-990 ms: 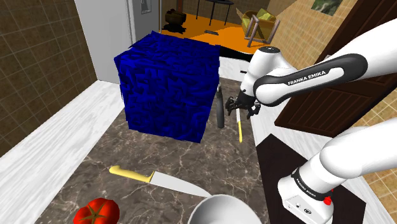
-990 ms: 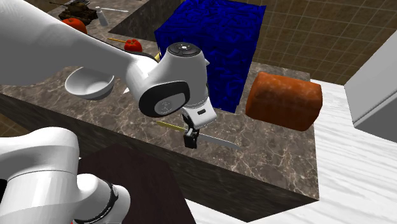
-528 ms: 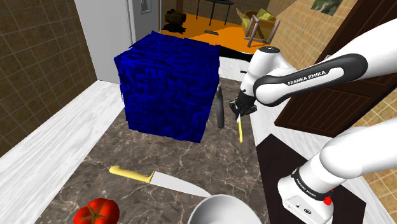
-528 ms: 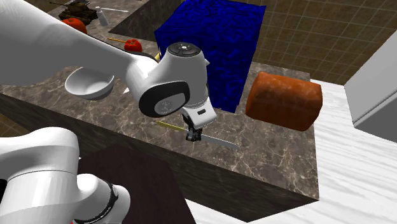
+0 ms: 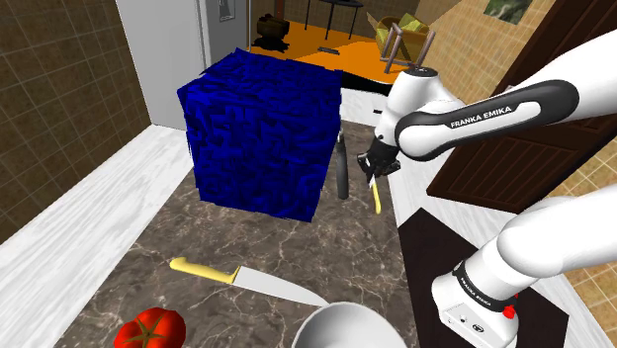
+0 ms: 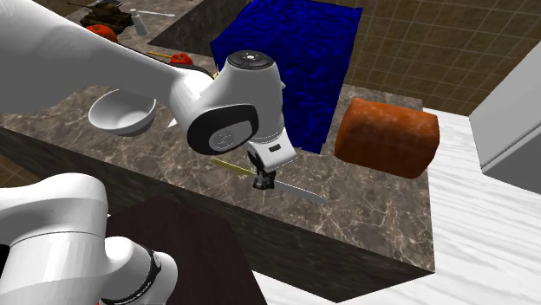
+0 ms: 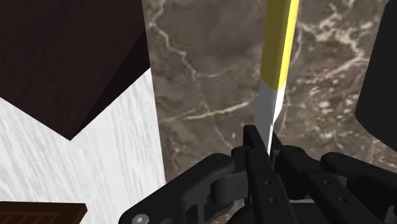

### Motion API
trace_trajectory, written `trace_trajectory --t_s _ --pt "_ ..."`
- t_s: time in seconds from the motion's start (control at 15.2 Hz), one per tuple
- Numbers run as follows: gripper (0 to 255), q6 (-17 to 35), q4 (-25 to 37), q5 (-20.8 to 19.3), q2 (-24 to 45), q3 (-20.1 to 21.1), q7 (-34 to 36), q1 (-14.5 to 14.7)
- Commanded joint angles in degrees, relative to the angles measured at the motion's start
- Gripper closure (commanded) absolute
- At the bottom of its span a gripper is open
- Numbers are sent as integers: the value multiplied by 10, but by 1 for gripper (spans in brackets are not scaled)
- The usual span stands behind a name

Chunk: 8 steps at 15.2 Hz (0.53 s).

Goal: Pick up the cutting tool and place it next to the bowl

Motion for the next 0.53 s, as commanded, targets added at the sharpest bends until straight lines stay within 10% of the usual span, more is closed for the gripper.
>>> trace_trajectory --t_s 0.0,0.46 --pt "255 -19 5 3 -14 -4 -5 2" --pt "255 -87 34 8 -53 -14 -15 7"
